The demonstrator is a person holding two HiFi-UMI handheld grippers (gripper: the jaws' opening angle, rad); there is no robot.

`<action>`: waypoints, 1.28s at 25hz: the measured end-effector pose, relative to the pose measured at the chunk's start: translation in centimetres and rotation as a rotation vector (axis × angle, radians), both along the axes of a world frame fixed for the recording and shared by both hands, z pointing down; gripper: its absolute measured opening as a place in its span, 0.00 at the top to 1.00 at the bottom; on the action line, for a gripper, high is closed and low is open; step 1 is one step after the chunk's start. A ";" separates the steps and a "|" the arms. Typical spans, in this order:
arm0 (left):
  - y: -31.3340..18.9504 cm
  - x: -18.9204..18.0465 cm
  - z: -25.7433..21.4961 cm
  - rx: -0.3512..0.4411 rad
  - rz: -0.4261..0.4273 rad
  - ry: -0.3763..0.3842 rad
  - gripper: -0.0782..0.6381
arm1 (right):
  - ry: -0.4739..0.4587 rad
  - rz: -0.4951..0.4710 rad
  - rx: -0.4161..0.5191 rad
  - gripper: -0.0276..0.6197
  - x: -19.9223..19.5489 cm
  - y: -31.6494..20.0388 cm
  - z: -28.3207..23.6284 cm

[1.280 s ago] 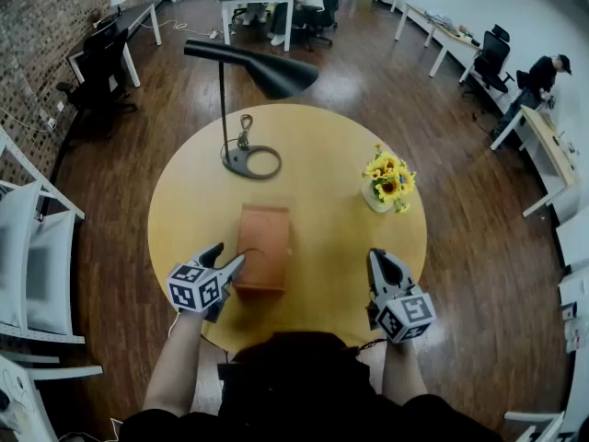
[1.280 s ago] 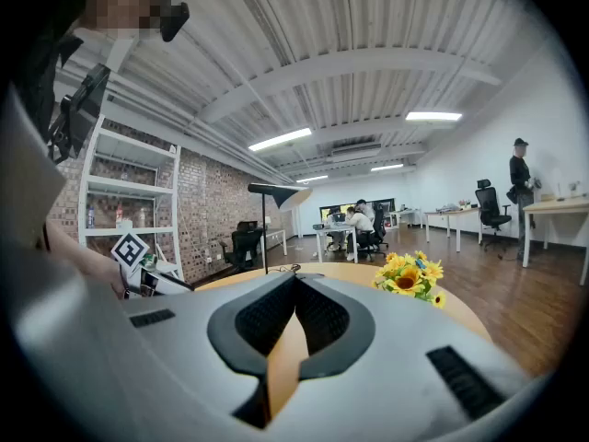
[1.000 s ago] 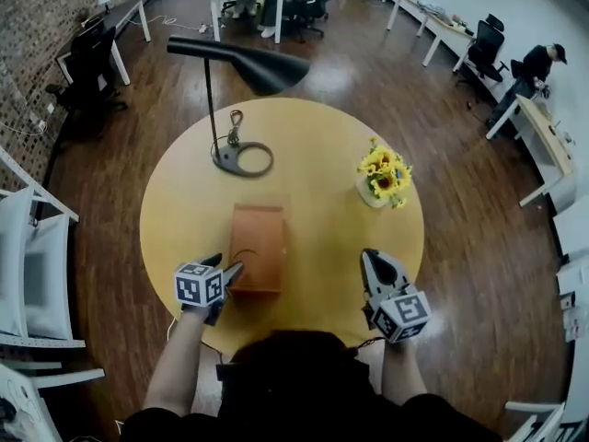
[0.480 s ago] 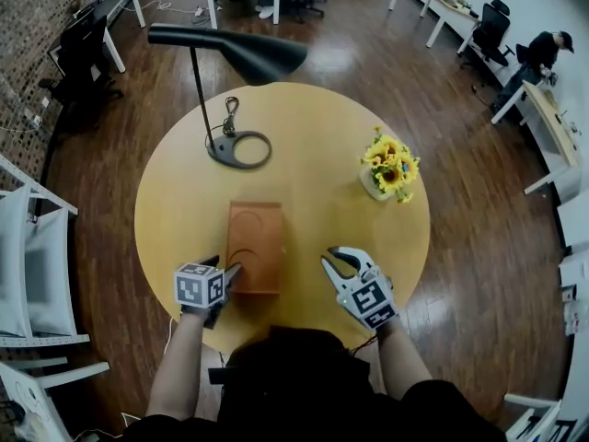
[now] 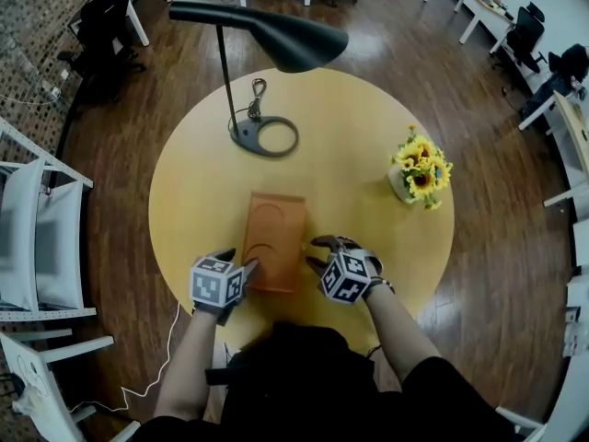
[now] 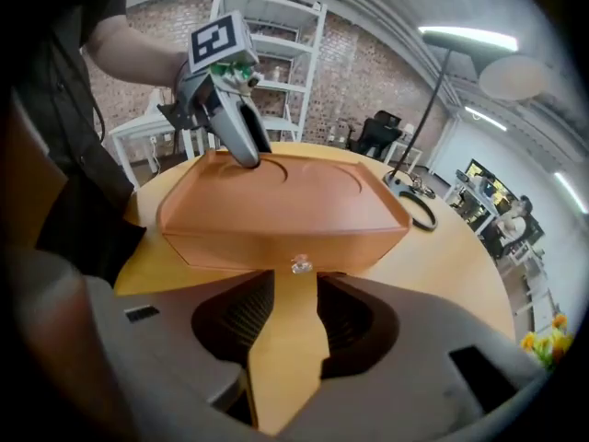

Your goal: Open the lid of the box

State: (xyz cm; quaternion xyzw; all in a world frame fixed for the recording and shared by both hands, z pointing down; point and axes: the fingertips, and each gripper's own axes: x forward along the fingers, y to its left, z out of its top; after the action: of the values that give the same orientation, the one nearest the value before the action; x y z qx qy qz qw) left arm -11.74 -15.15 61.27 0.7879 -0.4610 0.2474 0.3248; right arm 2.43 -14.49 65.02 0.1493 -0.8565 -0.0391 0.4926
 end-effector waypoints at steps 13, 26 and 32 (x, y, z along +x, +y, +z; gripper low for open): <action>0.0 -0.3 0.1 -0.018 -0.036 0.003 0.54 | 0.087 -0.124 0.043 0.84 -1.5 -1.2 2.5; 0.1 -0.6 0.3 -0.031 -0.072 0.011 0.54 | 0.039 -0.047 0.013 0.84 0.2 -1.0 2.1; 0.0 -0.7 0.5 -0.037 -0.083 0.007 0.54 | 0.047 -0.035 0.004 0.84 2.6 -1.2 2.4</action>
State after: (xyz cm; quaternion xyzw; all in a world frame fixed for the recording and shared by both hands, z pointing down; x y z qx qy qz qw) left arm -12.46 -15.15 61.77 0.7627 -0.4876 0.2397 0.3510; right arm 5.05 -15.71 67.39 0.1342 -0.8471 -0.0527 0.5116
